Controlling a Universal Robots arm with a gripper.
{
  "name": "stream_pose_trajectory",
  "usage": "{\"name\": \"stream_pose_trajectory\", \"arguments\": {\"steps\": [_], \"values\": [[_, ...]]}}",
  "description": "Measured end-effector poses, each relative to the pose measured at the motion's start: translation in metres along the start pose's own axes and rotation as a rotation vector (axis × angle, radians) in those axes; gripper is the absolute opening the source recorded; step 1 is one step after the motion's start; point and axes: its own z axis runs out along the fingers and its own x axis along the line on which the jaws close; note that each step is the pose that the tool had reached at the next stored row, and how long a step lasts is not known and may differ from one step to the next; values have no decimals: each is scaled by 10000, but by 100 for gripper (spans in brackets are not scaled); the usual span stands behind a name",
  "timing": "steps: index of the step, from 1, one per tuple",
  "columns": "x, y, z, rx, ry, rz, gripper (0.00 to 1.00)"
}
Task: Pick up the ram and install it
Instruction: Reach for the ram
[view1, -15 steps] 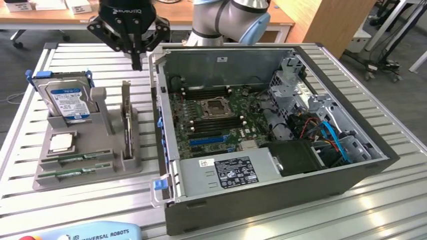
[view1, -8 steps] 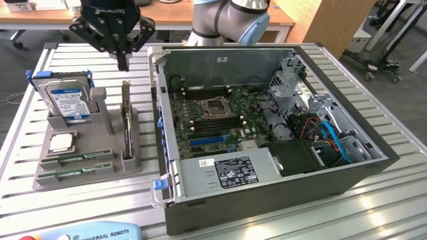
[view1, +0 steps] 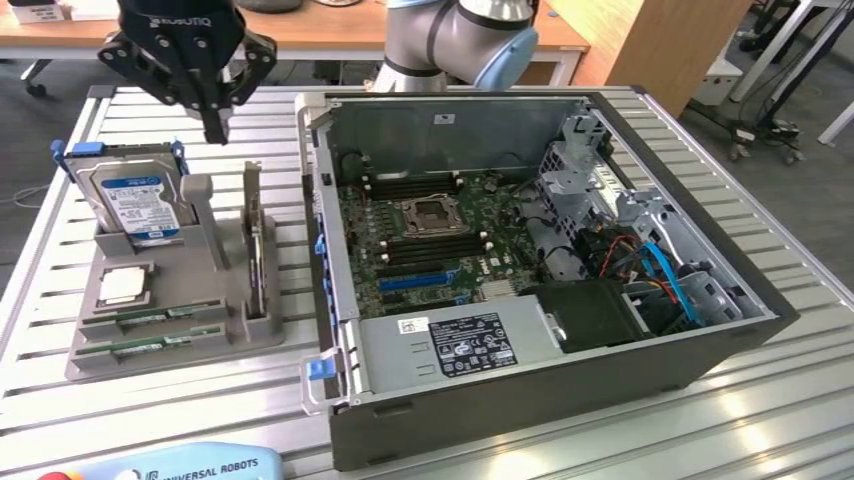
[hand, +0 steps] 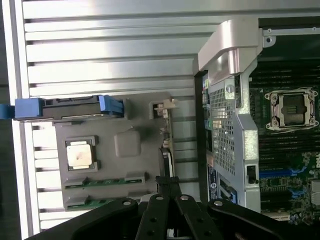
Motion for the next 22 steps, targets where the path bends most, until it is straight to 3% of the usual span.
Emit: {"name": "stream_pose_trajectory", "arguments": {"steps": [8,22], "values": [[290,-23,-3,1,1,0,10],[646,-51,-9,0,0,-1,10]]}}
